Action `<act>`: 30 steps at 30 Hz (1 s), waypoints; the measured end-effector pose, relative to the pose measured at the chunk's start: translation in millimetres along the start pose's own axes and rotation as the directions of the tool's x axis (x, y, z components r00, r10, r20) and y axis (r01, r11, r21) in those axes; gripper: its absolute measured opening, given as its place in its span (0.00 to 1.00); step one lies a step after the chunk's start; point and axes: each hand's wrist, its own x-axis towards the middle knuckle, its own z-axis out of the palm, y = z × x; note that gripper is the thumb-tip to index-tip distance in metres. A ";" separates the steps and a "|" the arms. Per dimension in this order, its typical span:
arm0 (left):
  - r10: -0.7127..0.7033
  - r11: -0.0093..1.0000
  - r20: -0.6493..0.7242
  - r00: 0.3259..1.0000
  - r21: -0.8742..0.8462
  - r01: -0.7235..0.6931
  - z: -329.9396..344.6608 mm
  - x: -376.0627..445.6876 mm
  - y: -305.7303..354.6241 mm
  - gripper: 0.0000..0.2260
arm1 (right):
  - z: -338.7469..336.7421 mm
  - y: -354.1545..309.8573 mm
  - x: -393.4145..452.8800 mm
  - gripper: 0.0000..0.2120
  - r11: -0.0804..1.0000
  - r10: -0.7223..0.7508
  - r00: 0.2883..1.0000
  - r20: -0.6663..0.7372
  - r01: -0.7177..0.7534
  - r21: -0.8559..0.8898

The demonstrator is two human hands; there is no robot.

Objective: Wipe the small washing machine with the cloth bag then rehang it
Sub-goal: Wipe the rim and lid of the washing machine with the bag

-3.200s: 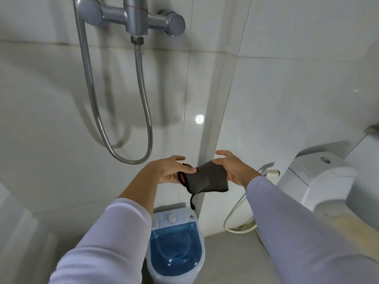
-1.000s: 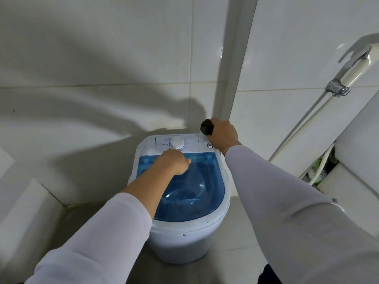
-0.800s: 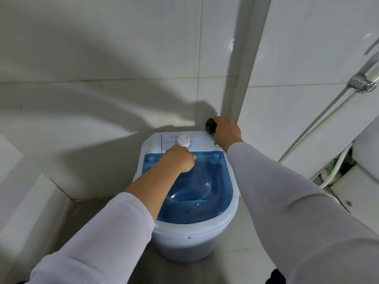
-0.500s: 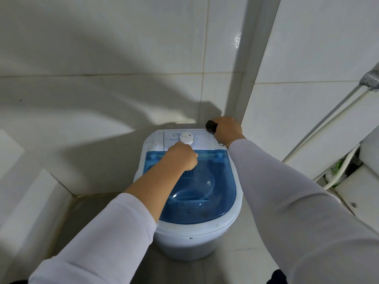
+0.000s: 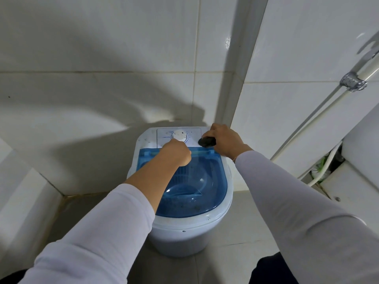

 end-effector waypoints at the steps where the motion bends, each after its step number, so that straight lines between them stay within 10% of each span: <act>1: -0.005 1.000 0.005 1.000 -0.006 0.005 -0.9 -1.5 -0.1 0.16 | 0.1 0.9 -3.5 0.21 1.000 -0.019 1.000 0.007 0.019 -0.015; 7: -0.051 0.997 0.017 0.999 -0.056 0.052 -4.1 1.2 -4.9 0.14 | -11.2 11.1 -15.2 0.16 0.998 0.027 0.997 0.072 -0.030 0.046; 17: -0.079 0.991 0.001 0.997 -0.105 0.079 -4.8 5.7 -6.3 0.16 | -9.4 9.9 2.8 0.23 0.955 0.291 0.934 -0.206 -0.269 0.128; 30: -0.086 0.994 0.002 0.996 -0.068 0.086 3.7 14.1 -3.3 0.17 | 8.9 15.9 5.4 0.18 0.926 0.310 0.948 -0.072 -0.284 0.248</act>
